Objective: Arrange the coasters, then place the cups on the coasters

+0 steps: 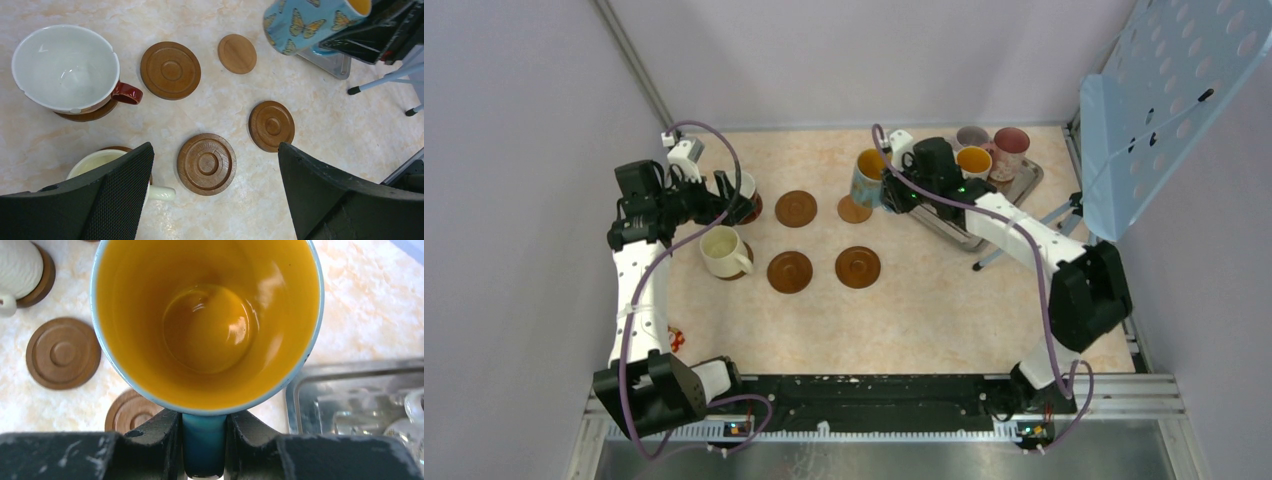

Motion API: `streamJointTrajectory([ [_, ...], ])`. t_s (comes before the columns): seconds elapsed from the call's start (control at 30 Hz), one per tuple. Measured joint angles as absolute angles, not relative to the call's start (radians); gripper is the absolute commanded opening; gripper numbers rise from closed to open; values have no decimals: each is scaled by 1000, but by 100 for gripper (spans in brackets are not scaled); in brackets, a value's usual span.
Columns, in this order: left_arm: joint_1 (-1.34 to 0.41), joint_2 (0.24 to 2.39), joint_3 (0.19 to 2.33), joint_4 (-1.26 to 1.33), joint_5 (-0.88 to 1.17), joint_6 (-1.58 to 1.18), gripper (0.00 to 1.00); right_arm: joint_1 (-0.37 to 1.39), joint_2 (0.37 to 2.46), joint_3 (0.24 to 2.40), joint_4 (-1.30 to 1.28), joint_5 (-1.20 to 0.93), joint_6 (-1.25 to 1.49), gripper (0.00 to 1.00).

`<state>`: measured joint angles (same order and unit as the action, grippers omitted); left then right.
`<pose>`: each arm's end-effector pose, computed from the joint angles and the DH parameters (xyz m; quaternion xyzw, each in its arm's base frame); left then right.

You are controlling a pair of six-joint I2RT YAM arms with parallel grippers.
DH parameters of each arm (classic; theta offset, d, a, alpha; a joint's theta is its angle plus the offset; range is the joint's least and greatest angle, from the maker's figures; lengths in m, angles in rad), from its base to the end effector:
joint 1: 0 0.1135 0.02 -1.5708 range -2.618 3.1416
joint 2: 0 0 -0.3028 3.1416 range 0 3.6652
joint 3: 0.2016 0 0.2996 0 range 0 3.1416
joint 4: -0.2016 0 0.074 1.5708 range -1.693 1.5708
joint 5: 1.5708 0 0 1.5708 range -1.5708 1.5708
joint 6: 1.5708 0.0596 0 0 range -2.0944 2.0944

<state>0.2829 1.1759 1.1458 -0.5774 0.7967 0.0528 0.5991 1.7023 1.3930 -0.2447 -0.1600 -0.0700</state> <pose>0.2939 0.0411 0.3781 0.0847 0.8321 -0.2676 0.4784 0.3832 0.2732 0.3116 -0.3226 0.8097 0.1942 0.4501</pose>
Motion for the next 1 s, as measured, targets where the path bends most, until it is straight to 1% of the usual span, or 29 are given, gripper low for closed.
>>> streamJointTrajectory([
  [0.3, 295, 1176, 1146, -578, 796, 51, 99, 702, 1994, 1665, -255, -65, -20, 0],
  [0.47, 300, 1176, 1146, -578, 796, 51, 99, 740, 2117, 1798, -289, -40, 23, 0],
  [0.6, 302, 1176, 1146, -578, 796, 50, 99, 763, 2200, 1902, -319, -19, 45, 0],
  [1.0, 309, 1176, 1146, -576, 796, 43, 99, 816, 2350, 2078, -382, 57, 80, 0],
])
